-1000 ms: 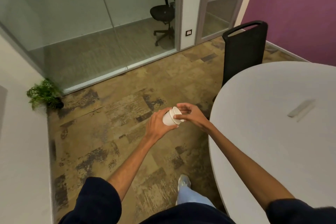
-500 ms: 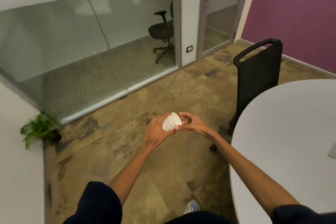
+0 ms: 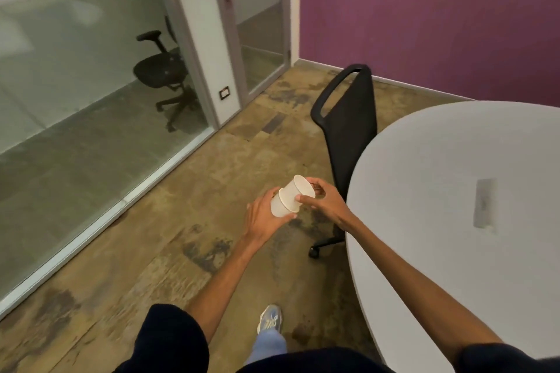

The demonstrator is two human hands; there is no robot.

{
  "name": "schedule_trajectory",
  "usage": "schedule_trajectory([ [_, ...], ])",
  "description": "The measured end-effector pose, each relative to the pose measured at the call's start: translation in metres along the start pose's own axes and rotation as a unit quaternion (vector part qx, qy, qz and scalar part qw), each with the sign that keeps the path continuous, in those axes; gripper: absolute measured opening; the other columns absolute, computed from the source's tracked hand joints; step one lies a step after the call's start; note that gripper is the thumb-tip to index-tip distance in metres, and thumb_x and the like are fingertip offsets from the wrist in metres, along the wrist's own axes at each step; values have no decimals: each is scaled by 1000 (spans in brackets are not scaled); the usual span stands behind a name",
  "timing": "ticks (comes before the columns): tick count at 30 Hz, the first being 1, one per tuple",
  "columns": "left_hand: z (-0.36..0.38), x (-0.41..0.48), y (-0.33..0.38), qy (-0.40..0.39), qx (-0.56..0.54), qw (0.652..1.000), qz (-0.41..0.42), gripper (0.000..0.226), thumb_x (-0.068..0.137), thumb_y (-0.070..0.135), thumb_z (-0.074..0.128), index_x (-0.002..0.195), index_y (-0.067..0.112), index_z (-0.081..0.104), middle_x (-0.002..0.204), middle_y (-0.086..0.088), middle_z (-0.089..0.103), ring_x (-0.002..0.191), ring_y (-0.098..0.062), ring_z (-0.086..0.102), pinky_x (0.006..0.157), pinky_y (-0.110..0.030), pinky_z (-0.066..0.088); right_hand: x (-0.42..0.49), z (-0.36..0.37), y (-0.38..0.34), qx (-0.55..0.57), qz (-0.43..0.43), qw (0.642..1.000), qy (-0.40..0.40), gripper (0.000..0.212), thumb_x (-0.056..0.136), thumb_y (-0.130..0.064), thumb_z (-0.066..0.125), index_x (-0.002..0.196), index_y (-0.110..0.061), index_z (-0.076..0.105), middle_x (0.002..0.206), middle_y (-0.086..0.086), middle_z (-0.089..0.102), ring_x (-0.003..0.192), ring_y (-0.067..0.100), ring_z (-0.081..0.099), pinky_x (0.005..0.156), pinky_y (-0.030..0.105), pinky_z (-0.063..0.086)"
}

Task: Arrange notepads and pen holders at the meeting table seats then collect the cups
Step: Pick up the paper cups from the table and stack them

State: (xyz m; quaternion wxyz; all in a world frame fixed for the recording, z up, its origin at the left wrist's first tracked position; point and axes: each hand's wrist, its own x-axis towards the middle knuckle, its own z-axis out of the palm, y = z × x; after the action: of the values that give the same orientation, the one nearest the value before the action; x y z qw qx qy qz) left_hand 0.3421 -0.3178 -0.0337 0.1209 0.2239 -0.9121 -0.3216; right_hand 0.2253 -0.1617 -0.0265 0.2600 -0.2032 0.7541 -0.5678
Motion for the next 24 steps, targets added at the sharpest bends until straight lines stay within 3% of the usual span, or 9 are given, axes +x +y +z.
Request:
schedule_trajectory([
  [7, 35, 101, 20, -112, -4, 991, 74, 77, 63, 49, 85, 129, 22, 54, 121, 2, 66, 108, -20, 63, 89, -35, 50, 59, -41, -10, 52, 37, 980, 189, 53, 83, -30, 76, 130, -22, 51, 125, 2, 57, 111, 21, 59, 100, 41, 53],
  [10, 46, 144, 32, -153, -24, 983, 104, 75, 63, 46, 86, 127, 22, 53, 120, 2, 66, 105, -18, 63, 80, -27, 49, 75, -61, -15, 64, 32, 967, 246, 48, 85, -28, 74, 126, -21, 51, 122, 1, 58, 106, 20, 61, 92, 33, 55],
  [12, 54, 168, 41, -209, -12, 969, 133, 75, 64, 44, 86, 126, 21, 52, 120, 2, 64, 105, -17, 62, 82, -29, 51, 75, -73, -12, 67, 37, 960, 271, 50, 84, -33, 74, 127, -24, 51, 122, -4, 58, 110, 21, 60, 93, 33, 54],
  [16, 75, 197, 63, -294, -5, 939, 180, 71, 63, 40, 86, 123, 23, 53, 118, 3, 64, 105, -16, 61, 87, -39, 56, 63, -92, 2, 60, 44, 926, 369, 52, 84, -32, 74, 128, -25, 48, 127, -4, 54, 112, 17, 56, 90, 33, 56],
  [21, 113, 211, 93, -364, -31, 908, 202, 70, 63, 36, 87, 121, 20, 51, 118, 4, 64, 102, -11, 59, 78, -27, 50, 35, -130, 28, 95, 74, 889, 442, 52, 82, -29, 77, 127, -20, 52, 125, -1, 57, 115, 22, 57, 84, 35, 57],
  [24, 140, 214, 115, -388, -13, 895, 219, 73, 64, 43, 83, 125, 24, 49, 121, 5, 62, 109, -18, 60, 86, -35, 53, 19, -158, 44, 95, 102, 865, 482, 57, 80, -30, 78, 130, -20, 51, 126, -2, 57, 114, 21, 57, 94, 46, 53],
])
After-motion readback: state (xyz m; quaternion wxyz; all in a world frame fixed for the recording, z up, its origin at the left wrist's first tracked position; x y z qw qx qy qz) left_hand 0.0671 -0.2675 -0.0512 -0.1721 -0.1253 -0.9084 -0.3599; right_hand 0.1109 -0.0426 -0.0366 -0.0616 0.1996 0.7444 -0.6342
